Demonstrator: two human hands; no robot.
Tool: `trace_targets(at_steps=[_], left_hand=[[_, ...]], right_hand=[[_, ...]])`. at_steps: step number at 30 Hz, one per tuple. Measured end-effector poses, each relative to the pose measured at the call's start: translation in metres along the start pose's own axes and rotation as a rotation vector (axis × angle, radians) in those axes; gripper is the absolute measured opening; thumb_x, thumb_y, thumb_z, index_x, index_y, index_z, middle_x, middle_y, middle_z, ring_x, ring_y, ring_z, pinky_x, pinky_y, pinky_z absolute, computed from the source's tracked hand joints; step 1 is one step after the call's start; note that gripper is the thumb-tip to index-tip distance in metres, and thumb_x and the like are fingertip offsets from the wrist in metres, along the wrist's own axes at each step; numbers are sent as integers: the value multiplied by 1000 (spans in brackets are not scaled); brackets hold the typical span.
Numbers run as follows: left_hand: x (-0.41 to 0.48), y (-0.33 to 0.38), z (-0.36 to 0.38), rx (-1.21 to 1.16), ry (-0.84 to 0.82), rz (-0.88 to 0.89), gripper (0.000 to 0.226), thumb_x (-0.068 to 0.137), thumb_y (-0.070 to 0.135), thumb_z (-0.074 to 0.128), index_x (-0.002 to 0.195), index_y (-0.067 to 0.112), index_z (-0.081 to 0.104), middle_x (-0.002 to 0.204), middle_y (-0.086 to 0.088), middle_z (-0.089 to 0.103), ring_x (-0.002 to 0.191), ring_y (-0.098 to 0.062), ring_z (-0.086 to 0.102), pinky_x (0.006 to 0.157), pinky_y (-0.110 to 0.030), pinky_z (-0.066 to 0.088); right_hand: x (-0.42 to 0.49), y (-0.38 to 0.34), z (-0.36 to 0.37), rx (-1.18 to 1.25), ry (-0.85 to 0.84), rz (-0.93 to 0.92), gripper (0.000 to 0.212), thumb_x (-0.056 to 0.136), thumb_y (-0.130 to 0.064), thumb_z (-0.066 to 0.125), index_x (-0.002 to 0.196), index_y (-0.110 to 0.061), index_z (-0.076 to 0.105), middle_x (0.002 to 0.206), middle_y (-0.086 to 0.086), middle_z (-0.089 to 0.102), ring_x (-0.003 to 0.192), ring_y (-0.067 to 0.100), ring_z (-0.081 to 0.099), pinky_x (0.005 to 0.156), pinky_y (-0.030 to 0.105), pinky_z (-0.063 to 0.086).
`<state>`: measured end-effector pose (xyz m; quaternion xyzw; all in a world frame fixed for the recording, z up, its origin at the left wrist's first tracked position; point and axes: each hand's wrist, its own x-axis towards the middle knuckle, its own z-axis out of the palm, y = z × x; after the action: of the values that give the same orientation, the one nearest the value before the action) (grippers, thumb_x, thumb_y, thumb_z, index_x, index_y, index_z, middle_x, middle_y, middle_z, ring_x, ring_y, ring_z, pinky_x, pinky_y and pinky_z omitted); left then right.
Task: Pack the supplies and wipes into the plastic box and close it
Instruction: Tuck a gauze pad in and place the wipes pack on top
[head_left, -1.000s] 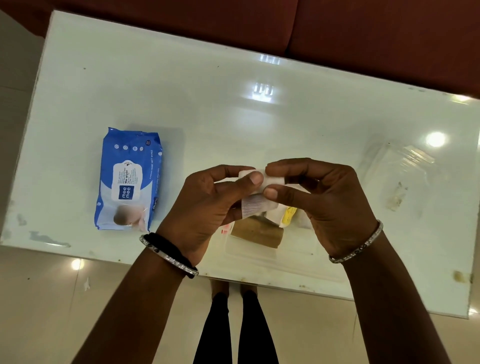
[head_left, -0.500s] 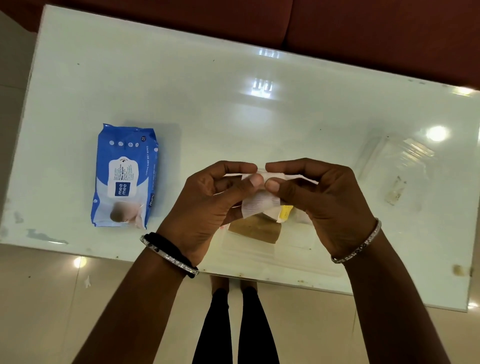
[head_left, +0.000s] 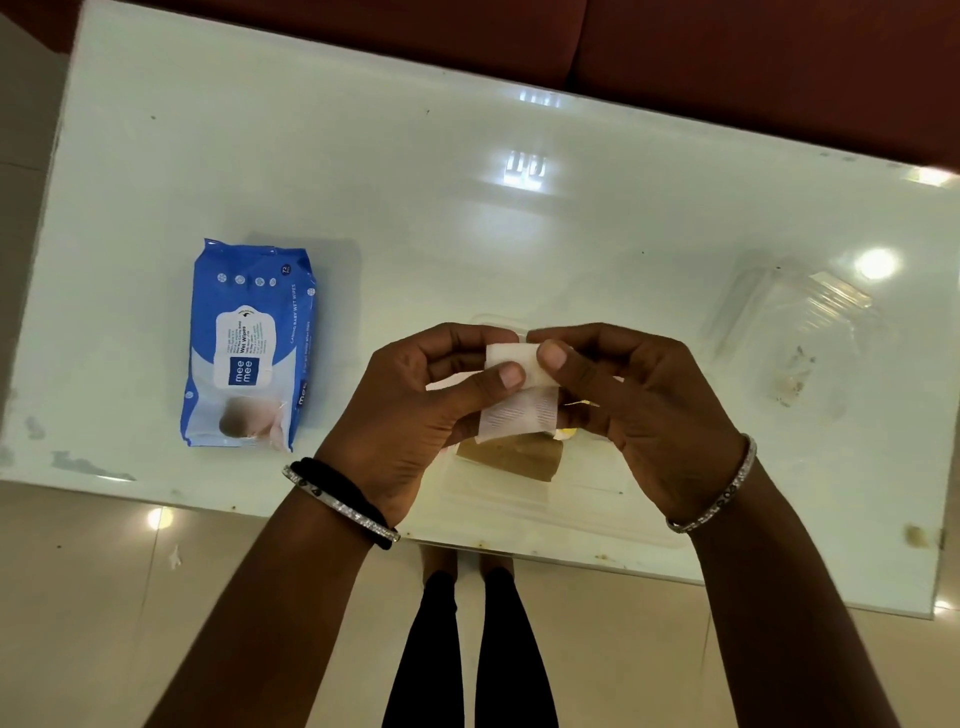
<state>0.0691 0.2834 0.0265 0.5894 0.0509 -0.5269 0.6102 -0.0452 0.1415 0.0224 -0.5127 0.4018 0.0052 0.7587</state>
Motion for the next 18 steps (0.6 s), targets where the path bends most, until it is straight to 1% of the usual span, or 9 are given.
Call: trace_targets(at_steps=[1,2,4,8,11,13,15,17,18], left_hand=[[0,0,-1,1,5,0,40,63,19,76,102,13,72,101,-9,76,92,-22,74,68,-29,60],[0,0,-1,-5,9,-9,40,63,20,76,102,13,72,102,-10,76,93,-23,74,69,-30,60],[1,1,-2,-34,7,-52,40,63,26,75,100,12,72,101,-10,76,93,-24,74,67,-28,60],[2,3,-1,-54,-4,-110,48,59,38,74,99,12,72,95,-9,78,85,-24,76,63,-24,60],[3,1,-2,-18,12,-92,44,59,35,74,98,14,73,94,-9,78,85,-23,76,65,-25,60],[4,0,-2,-11,21,-79,44,57,33,75,97,16,73,92,-7,78,84,-22,76,65,-26,60],[4,1,-2,-25,15,-67,44,55,31,75,97,17,72,91,-7,78,83,-20,76,62,-25,59],[5,0,-2,-18,8,-49,41,56,28,75,95,20,72,92,-6,78,83,-20,76,61,-25,59],[5,0,-2,-10,6,-37,38,56,27,75,94,21,72,93,-5,78,84,-20,76,61,-25,59]], right_hand=[[0,1,0,-5,-3,-23,38,68,-28,78,100,-7,76,100,26,71,81,55,62,75,59,57],[1,3,1,-3,-5,-43,35,68,-24,79,99,-7,77,98,22,73,85,56,63,78,63,56],[2,4,0,2,-14,-69,34,66,-17,81,99,-8,77,97,16,76,90,50,67,81,61,56],[4,4,-1,-22,-33,-110,38,62,-14,84,99,-11,77,100,14,77,96,45,69,84,57,58],[4,4,-2,-17,-78,-89,48,58,-13,85,105,-11,76,104,12,76,101,38,70,85,55,58],[3,4,-3,22,-111,-21,58,57,-17,85,114,-14,73,107,11,75,102,38,69,84,55,58],[3,1,-1,64,-99,64,62,59,-29,83,119,-19,71,110,15,72,95,42,68,75,47,62],[2,-1,1,64,-71,114,60,61,-42,78,116,-19,72,107,17,71,79,34,66,64,35,60],[2,-1,2,49,-65,122,56,62,-47,75,110,-18,74,101,15,72,74,29,64,61,32,59]])
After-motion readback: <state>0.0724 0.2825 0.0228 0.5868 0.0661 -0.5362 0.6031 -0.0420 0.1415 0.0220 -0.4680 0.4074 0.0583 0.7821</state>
